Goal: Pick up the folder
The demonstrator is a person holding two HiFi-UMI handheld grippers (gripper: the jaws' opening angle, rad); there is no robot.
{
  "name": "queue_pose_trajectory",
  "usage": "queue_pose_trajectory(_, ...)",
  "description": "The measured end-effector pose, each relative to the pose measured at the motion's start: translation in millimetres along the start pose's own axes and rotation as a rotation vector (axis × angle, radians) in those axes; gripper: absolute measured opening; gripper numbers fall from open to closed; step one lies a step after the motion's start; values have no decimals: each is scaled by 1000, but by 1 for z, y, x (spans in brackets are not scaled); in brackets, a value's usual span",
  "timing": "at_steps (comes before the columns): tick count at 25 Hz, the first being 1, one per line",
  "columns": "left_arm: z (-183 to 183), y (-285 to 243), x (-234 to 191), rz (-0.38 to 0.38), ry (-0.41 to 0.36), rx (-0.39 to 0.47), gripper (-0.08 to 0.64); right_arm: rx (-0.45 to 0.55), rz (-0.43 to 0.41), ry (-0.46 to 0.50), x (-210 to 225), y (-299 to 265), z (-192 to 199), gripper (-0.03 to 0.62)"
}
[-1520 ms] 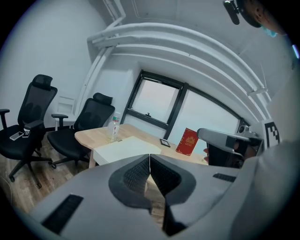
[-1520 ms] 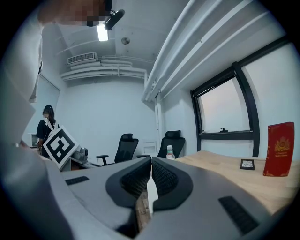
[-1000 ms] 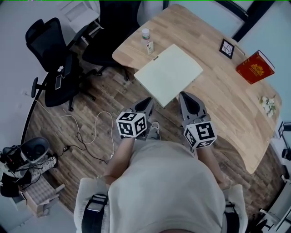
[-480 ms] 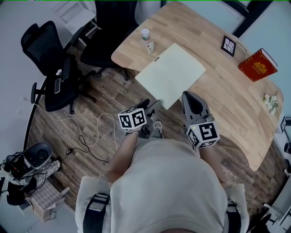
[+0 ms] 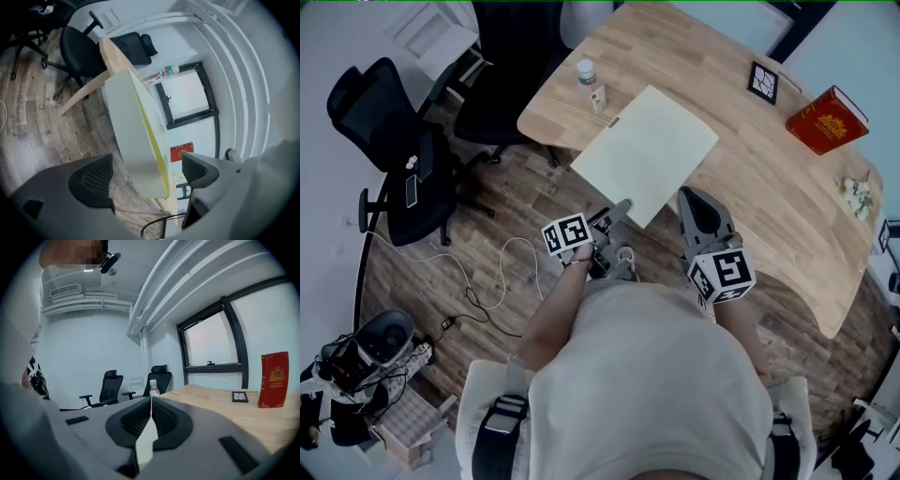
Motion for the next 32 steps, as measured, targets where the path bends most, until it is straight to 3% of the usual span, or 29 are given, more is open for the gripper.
queue_pose_trajectory(11,-13,-26,-24,113,181,1,446,-17,40,-12,1,-19,1,20)
queue_pose_trajectory(32,-27,-64,-24,191,291,-22,430,-26,79,-34,13,-33,1,20)
Point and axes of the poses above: the fingertips, and each gripper's own axes: y backward along the fingers, x to its right, z out of its underside, the point moved 8 cm from there along y, backward along the fingers, and after that the axes turned 8 degrees about -x, right-handed, at the moved point
